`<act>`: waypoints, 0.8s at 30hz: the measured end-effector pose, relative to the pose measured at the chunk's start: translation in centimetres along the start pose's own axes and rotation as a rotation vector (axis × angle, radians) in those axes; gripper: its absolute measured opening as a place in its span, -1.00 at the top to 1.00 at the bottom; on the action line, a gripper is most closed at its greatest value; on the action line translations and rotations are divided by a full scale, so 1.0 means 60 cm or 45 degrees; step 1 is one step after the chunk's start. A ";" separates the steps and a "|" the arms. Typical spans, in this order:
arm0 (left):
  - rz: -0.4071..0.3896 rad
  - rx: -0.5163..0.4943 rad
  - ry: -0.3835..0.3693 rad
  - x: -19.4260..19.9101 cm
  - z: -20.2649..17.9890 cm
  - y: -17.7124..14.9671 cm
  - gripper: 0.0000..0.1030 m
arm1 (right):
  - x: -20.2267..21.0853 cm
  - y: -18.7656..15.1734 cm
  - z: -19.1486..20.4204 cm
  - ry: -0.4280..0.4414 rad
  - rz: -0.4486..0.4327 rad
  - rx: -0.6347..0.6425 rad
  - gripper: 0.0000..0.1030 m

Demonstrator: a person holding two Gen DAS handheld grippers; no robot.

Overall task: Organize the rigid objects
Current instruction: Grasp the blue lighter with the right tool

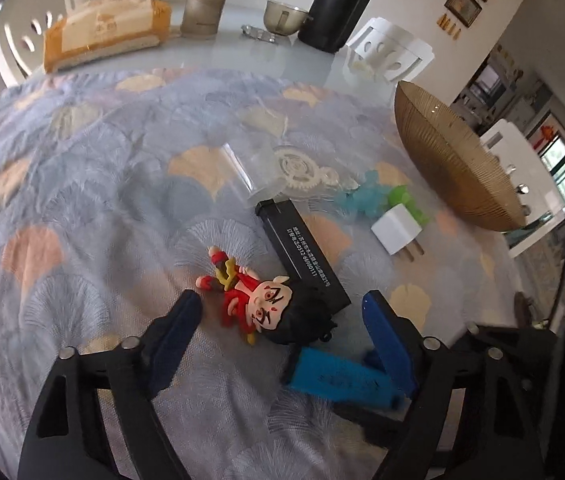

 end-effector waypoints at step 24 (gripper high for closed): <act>-0.009 -0.263 0.035 0.070 0.006 -0.093 -0.04 | 0.045 -0.059 -0.001 -0.111 -0.062 -0.075 0.45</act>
Point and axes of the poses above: each gripper's, at about its wrist camera, not at the fingertips, and x roughly against the way its jaws point, z to its left, y to its top, the point moved 3 cm from there along -x, roughly the way its jaws point, and after that the axes turned 2 degrees about -x, right-handed, at the moved point
